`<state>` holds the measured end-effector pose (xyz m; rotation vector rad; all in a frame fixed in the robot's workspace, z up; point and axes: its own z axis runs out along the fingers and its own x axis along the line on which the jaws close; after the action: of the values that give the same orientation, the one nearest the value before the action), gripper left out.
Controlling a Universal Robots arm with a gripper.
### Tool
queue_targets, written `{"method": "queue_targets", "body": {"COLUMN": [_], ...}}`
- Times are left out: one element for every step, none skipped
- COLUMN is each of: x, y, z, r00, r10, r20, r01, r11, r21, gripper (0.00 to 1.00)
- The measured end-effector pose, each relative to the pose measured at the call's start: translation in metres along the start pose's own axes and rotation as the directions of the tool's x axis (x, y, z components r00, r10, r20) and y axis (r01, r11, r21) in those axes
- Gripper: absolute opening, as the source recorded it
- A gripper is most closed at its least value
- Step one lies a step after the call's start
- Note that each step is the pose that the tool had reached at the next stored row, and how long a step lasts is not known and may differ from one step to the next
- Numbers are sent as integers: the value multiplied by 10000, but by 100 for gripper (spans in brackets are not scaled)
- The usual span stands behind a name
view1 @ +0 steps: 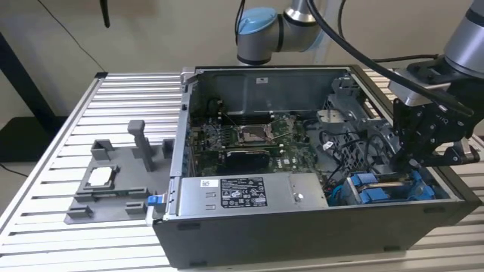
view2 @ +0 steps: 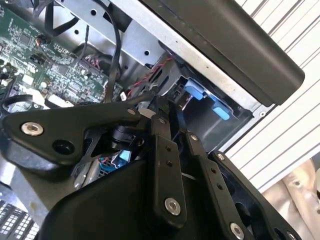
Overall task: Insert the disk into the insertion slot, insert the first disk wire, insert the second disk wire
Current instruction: 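Insert the first disk wire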
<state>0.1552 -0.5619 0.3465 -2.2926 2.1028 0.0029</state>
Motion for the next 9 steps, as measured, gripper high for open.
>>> {"method": "queue_targets", "body": {"x": [1,4,6,9,11,14,17,20,22], "y": [0,0,0,-1,-2,-5,-6,-7,-8], "z": [4,8,12,16,21,27,33,40,45], "r00": [10000,10000,10000,10000,10000,10000,9999,9999,9999], "r10": [13,29,46,63,77,91,107,127,151], "r20": [-1,-1,0,1,-1,-2,-3,-1,-2], "r01": [-13,-29,-46,-63,-77,-91,-107,-127,-151], "r11": [10000,10000,10000,10000,10000,10000,9999,9999,9999], "r21": [0,1,1,2,2,2,2,3,3], "gripper": [19,19,19,19,19,19,19,19,19]}}
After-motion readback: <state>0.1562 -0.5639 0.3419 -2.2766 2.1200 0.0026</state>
